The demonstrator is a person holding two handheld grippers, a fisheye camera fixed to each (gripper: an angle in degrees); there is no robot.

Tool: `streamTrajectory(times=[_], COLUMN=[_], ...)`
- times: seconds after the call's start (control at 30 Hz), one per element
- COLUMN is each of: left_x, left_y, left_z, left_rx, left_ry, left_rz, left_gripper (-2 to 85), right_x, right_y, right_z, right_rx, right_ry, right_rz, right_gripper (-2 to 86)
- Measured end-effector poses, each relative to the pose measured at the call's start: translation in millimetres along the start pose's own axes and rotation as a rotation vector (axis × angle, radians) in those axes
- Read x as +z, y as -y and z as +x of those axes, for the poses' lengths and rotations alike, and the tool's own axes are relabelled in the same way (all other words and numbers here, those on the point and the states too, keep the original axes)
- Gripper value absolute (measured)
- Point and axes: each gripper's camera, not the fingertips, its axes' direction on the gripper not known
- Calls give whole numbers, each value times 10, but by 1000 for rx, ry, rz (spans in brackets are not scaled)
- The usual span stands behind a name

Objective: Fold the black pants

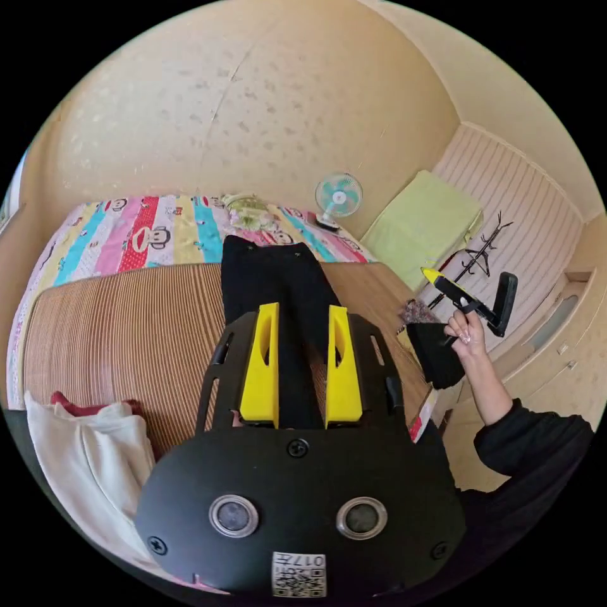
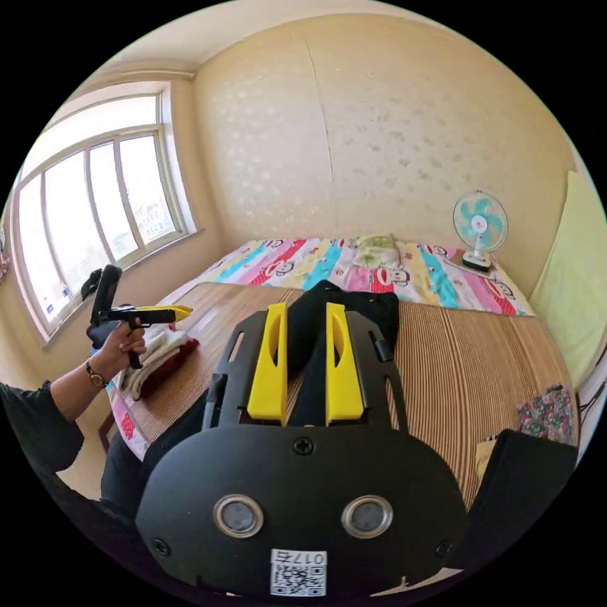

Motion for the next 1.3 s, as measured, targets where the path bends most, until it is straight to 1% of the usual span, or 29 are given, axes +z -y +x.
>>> streamTrajectory(times=[0.03,0.07,0.1,0.17,0.23,0.3,0.37,0.43,0.47,0.5,0.57,0.6,0.63,0.67,0.7,0.8,0.97,1.1,1.17,1.23,1.3], left_x=[115,295,405,450,400,279,184,67,18,46,111,103,128,189,168,92,169,210,230,259,286], left_y=[-212,-626,-993,-1473,-1848,-2172,-2238,-2211,-2181,-2147,-2118,-2088,-2070,-2037,-2011,-1981,-2000,-1962,-1936,-1926,-1972], left_z=[-31,-65,-65,-24,25,97,91,17,-62,-160,-282,-305,-299,-261,-199,-87,-154,-71,-56,-95,-189], left_rx=[-8,-22,-33,-58,-102,-118,-152,-194,-211,-220,-240,-238,-228,-194,-149,-67,-132,-69,-62,-93,-153], left_ry=[13,42,87,169,175,123,158,155,112,26,-39,-35,-37,-44,-38,-41,-131,-70,-48,-38,-58], left_rz=[-36,-92,-134,-168,-167,-133,-166,-188,-200,-240,-281,-295,-329,-414,-428,-397,-379,-390,-406,-426,-435], left_gripper=[120,121,121,123,124,123,110,111,117,121,115,92,81,59,44,35,33,36,38,46,63], right_x=[192,316,351,325,154,-71,-281,-376,-427,-451,-479,-480,-478,-486,-493,-456,-275,-190,-210,-242,-284], right_y=[-460,-892,-1099,-1813,-2159,-2360,-2465,-2457,-2412,-2382,-2285,-2269,-2245,-2234,-2236,-2322,-2541,-2525,-2493,-2523,-2587], right_z=[64,124,155,237,261,315,457,596,663,686,755,771,795,809,811,838,948,1052,1088,1119,1186], right_rx=[52,112,151,280,326,386,437,474,464,450,408,407,404,406,406,410,420,423,351,297,306], right_ry=[25,31,25,-25,-71,-111,-102,-89,-67,-59,-44,-31,26,85,106,158,188,173,179,196,214], right_rz=[-86,-158,-190,-280,-304,-303,-315,-340,-359,-369,-432,-443,-462,-466,-464,-498,-558,-584,-625,-631,-604], right_gripper=[94,93,94,96,98,103,110,114,116,117,119,119,120,120,121,125,132,132,124,116,107])
